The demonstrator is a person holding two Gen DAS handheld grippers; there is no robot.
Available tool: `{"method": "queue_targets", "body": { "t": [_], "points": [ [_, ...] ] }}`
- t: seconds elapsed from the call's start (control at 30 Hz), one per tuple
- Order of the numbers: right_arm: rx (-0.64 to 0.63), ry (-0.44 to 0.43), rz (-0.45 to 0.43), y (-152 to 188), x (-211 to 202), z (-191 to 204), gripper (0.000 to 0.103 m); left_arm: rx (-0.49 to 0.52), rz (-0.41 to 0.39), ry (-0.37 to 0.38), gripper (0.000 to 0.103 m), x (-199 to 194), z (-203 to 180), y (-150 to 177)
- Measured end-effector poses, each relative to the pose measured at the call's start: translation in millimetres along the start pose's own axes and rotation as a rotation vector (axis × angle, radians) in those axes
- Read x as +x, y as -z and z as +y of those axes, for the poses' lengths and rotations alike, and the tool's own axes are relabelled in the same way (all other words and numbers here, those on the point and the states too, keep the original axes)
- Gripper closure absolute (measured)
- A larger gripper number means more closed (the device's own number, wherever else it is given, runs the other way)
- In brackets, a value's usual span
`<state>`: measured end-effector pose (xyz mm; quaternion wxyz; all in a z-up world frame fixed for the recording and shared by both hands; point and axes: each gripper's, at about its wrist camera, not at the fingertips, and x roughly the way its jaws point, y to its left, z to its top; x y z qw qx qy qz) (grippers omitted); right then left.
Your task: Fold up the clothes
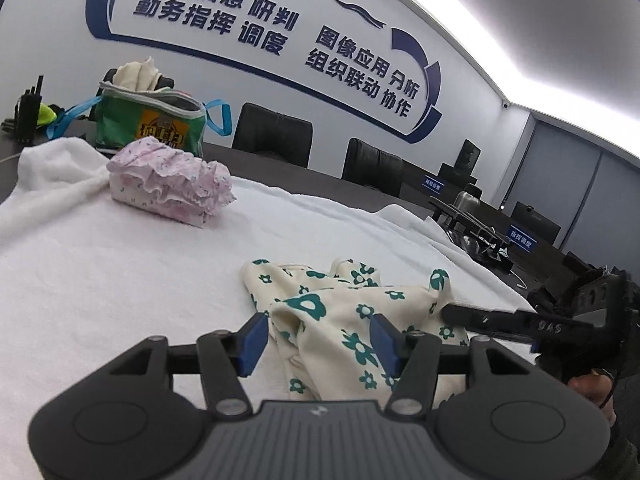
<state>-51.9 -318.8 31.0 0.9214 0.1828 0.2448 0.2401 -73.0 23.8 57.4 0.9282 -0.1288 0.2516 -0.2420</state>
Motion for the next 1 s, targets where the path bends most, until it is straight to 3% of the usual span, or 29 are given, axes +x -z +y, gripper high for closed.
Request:
{"method": "queue_targets", "body": {
  "t": [0.3, 0.4, 0.5, 1.0],
  "points": [
    [-0.054, 0.077, -0.144, -10, -24, 3, 0.049, -0.026, -0.008, -0.051, 0.048, 0, 10, 2],
    [-0.093, 0.067, -0.152, -9, -22, 11, 0.058, -0.035, -0.014, -0.058, 0.048, 0, 10, 2],
    [-0.147, 0.057, -0.146, -7, -19, 22, 0.060, -0.024, -0.013, -0.059, 0.048, 1, 8, 4],
    [-0.271, 0.073, -0.222, 5, -19, 46, 0.056, -0.003, -0.008, -0.069, 0.048, 3, 5, 7]
  ]
}}
